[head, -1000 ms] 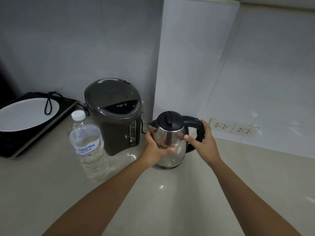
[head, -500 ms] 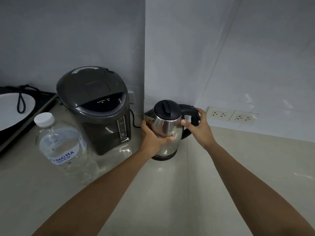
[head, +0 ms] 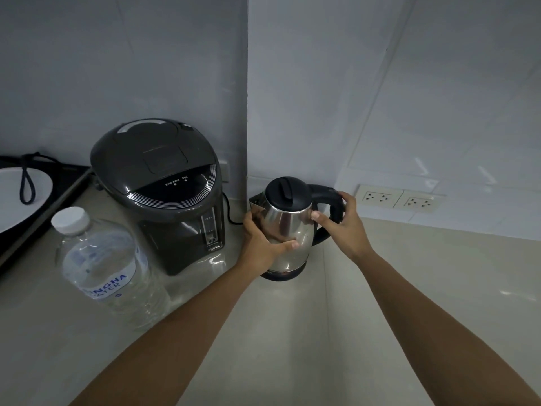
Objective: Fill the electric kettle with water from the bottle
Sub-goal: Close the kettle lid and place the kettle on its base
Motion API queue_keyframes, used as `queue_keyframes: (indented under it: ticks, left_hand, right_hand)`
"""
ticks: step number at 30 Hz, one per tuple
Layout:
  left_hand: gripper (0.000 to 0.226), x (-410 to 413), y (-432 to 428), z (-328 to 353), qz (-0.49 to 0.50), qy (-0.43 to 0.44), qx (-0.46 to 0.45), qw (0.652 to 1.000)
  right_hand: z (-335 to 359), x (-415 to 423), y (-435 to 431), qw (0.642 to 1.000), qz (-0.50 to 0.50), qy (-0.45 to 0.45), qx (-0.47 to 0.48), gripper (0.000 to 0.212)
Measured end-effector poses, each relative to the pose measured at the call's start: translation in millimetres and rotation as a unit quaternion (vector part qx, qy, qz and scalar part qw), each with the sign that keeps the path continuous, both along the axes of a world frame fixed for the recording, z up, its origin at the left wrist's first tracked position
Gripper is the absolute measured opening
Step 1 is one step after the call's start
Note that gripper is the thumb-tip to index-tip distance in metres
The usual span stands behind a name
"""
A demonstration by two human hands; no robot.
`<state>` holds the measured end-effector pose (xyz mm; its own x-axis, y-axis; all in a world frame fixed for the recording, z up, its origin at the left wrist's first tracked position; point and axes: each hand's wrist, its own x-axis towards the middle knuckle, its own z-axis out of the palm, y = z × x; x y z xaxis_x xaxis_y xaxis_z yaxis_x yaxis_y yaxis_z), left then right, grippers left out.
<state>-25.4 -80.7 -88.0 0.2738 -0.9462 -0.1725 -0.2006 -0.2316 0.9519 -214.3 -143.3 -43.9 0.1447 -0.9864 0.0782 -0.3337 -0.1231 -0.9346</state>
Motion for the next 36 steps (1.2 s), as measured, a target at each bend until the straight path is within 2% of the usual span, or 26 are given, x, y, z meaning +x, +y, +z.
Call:
queue_keyframes:
  ticks: [4,7,11,13,16,20,27,33,36]
  left_hand:
    - [0.138,7.8,0.8,-5.2,-0.039,0.001,0.001,0.999]
    - [0.146,12.0,0.9,-5.9,-0.072,-0.014,0.012,0.997]
    - [0.152,18.6,-0.5,-10.1,-0.087,-0.033,0.027,0.995]
    - [0.149,17.8,2.1,-6.4,-0.087,-0.029,0.014,0.996]
    - [0.144,17.0,3.0,-7.8,-0.084,-0.022,-0.007,0.996]
    - [0.147,18.6,-0.1,-11.2,-0.088,-0.013,-0.023,0.996]
    - [0.149,20.5,-3.2,-18.4,-0.089,-0.013,-0.027,0.996]
    - [0.156,25.5,-8.0,-24.1,-0.107,-0.023,-0.008,0.994]
    - [0.152,26.2,-5.7,-20.3,-0.115,-0.040,0.003,0.993]
  right_hand:
    - [-5.4,2.6,8.2,1.000,-0.025,-0.011,-0.003,0.069]
    - [-6.1,4.5,11.1,0.999,-0.028,-0.023,0.003,0.068]
    - [2.9,8.3,13.0,0.998,-0.048,-0.039,0.031,0.042]
    - [8.3,10.1,11.8,0.996,-0.079,-0.021,0.035,0.037]
    - [9.9,11.8,11.7,0.993,-0.108,0.042,-0.027,0.041]
    - [5.5,14.0,20.3,0.989,-0.079,0.101,-0.074,0.053]
    - [-3.0,15.5,28.8,0.992,-0.055,0.069,-0.094,0.060]
    - [-7.0,5.3,22.0,0.982,-0.025,0.160,-0.093,0.074]
    - [-5.6,1.9,24.5,0.981,-0.018,0.176,-0.081,0.077]
